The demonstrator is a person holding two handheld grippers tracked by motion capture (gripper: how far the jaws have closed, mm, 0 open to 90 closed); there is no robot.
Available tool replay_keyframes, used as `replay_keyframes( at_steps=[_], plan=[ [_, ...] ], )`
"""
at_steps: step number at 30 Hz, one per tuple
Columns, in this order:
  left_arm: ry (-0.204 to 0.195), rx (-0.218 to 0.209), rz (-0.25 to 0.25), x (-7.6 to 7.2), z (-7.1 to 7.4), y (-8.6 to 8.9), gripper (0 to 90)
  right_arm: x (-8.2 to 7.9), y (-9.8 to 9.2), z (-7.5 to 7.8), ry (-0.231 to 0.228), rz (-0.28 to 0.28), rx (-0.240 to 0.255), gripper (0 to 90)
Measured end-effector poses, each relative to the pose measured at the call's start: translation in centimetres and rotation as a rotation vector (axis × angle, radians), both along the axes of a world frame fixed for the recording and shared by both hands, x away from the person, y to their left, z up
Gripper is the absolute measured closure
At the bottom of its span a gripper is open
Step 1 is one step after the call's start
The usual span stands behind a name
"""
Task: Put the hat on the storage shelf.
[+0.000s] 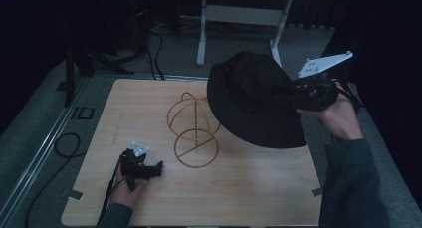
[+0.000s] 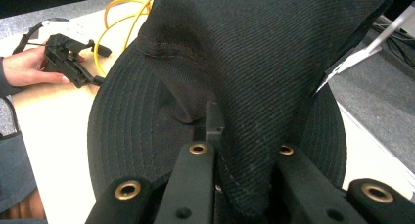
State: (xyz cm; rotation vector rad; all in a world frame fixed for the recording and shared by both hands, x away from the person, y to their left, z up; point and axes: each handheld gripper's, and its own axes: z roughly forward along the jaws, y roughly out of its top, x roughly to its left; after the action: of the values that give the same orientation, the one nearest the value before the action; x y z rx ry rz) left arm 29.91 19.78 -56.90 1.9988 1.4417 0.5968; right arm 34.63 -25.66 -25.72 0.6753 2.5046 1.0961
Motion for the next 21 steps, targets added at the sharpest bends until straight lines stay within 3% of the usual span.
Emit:
replay_keyframes(
  at_steps=[21],
  plan=[
    [0.002, 0.001, -0.001, 0.0, 0.0, 0.0, 2.6, -0.1, 2.2, 0.5, -0.009, 0.061, 0.024, 86.7]
  ],
)
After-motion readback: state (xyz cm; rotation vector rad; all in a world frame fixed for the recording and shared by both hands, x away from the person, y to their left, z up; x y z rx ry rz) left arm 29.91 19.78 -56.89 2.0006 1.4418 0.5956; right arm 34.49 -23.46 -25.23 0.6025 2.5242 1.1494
